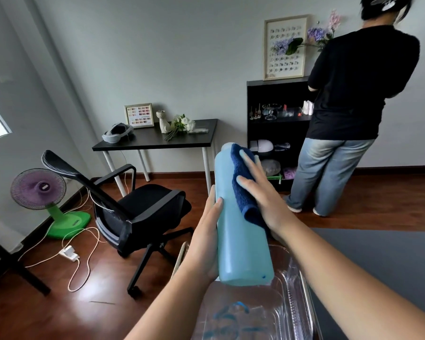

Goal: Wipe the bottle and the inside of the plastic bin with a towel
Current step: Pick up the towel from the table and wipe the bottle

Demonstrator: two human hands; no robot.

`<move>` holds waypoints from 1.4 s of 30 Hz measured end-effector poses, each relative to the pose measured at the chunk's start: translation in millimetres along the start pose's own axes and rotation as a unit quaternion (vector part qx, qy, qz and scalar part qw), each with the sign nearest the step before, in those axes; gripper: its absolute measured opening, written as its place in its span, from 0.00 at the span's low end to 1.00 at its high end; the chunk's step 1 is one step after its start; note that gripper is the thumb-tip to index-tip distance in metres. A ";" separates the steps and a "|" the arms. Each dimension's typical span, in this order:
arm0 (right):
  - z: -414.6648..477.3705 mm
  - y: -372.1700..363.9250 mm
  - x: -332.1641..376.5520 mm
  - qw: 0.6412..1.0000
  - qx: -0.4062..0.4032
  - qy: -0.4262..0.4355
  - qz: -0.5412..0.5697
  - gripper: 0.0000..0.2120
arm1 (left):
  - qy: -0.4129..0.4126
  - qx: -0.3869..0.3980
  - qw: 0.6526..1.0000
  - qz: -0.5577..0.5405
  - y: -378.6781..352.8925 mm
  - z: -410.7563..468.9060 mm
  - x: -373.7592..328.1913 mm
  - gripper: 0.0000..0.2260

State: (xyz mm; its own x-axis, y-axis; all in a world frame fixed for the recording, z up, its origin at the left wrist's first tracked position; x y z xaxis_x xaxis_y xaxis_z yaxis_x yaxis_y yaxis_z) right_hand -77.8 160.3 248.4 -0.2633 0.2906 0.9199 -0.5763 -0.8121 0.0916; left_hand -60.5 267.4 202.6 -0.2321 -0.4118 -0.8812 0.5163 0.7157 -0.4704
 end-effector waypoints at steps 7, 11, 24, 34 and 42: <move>-97.7 -8.1 -12.8 0.997 0.002 0.033 0.070 0.28 | -0.008 -0.019 1.000 0.013 13.4 7.9 -11.3 0.17; -59.6 -0.5 6.2 0.997 0.007 0.072 0.025 0.25 | -0.003 0.010 1.000 -0.020 2.4 4.6 -11.2 0.21; -68.0 -3.9 2.5 0.969 0.038 -0.024 0.244 0.28 | -0.077 -0.031 0.996 0.039 0.2 9.4 -36.1 0.19; 1.7 2.5 32.0 0.998 0.016 0.058 0.008 0.22 | -0.033 0.007 0.999 0.025 -11.0 -1.4 -23.5 0.18; -61.4 -14.1 14.2 0.986 -0.020 0.148 -0.072 0.24 | -0.043 -0.130 0.990 0.020 14.4 28.4 -37.5 0.25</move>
State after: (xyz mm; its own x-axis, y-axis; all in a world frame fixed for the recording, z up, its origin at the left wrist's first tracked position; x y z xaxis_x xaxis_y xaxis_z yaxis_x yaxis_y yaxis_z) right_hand -120.9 206.9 236.7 -0.3868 0.5417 0.7462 -0.6526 -0.7326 0.1935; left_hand -20.9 277.0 230.1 -0.1386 -0.4193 -0.8972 0.2908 0.8488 -0.4416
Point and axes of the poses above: each hand's wrist, its own z-axis towards the middle knuckle, its own y-axis out of the back of the hand, x = y × z, the point moved 5 cm from there along z, towards the middle knuckle, and after that the axes turned 14 degrees about -x, right-handed, at the moved point
